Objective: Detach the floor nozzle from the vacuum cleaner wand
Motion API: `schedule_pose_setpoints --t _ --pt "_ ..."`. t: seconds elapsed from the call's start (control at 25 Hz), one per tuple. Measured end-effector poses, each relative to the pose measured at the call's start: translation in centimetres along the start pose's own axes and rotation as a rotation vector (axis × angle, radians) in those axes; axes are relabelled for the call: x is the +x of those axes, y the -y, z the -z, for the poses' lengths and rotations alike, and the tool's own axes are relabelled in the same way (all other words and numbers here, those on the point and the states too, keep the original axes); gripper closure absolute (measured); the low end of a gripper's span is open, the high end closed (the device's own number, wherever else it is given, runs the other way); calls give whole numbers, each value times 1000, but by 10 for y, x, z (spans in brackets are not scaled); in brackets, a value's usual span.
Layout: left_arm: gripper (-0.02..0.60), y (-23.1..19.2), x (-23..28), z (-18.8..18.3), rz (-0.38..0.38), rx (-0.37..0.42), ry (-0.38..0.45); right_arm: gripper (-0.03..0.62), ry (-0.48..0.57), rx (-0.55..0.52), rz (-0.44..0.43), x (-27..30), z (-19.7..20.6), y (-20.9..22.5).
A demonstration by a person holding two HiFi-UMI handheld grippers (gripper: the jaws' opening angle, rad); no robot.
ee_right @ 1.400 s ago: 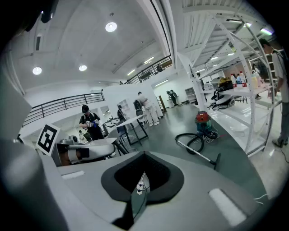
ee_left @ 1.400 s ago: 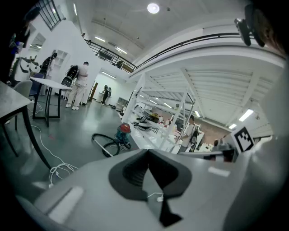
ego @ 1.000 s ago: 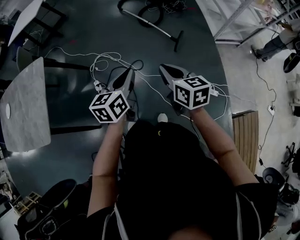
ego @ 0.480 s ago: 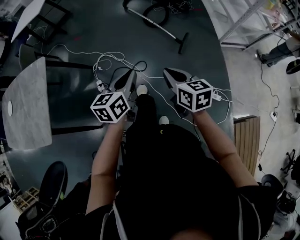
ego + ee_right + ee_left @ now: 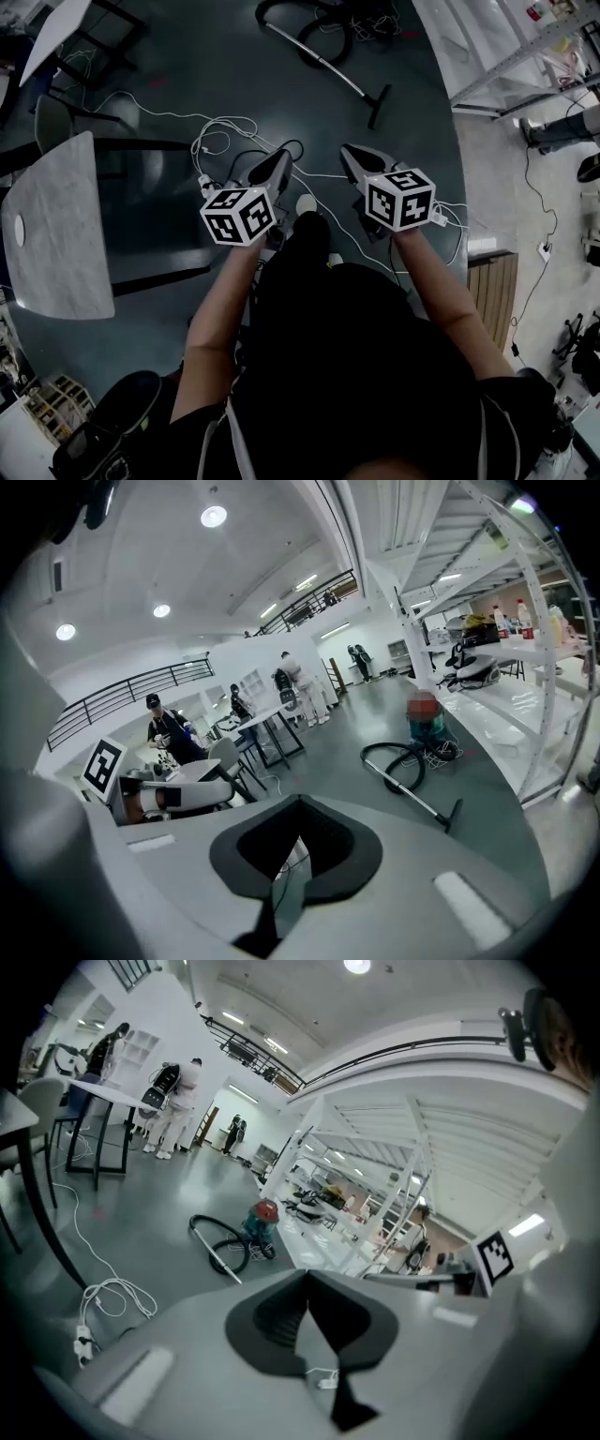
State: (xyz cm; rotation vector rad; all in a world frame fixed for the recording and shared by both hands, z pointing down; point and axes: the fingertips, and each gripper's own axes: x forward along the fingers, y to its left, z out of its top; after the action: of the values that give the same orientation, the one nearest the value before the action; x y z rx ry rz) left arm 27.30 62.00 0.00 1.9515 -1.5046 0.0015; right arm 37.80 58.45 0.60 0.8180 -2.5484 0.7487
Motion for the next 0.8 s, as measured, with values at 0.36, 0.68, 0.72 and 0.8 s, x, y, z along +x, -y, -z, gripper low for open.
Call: schedule_pose_setpoints --t 0.36,0.68,0.72,0.8 --pt "572 -72 33 -67 -11 8 -9 600 -40 -23 -20 92 -48 3" --pt "572 -121 59 -101 -36 -18 -9 600 -51 -13 18 138 -81 18" --pt "572 -124 64 -104 -39 -18 -9 600 -52 -16 21 142 -85 21" --pt "572 -129 75 -114 -44 -12 -7 600 -50 -23 21 151 -96 28"
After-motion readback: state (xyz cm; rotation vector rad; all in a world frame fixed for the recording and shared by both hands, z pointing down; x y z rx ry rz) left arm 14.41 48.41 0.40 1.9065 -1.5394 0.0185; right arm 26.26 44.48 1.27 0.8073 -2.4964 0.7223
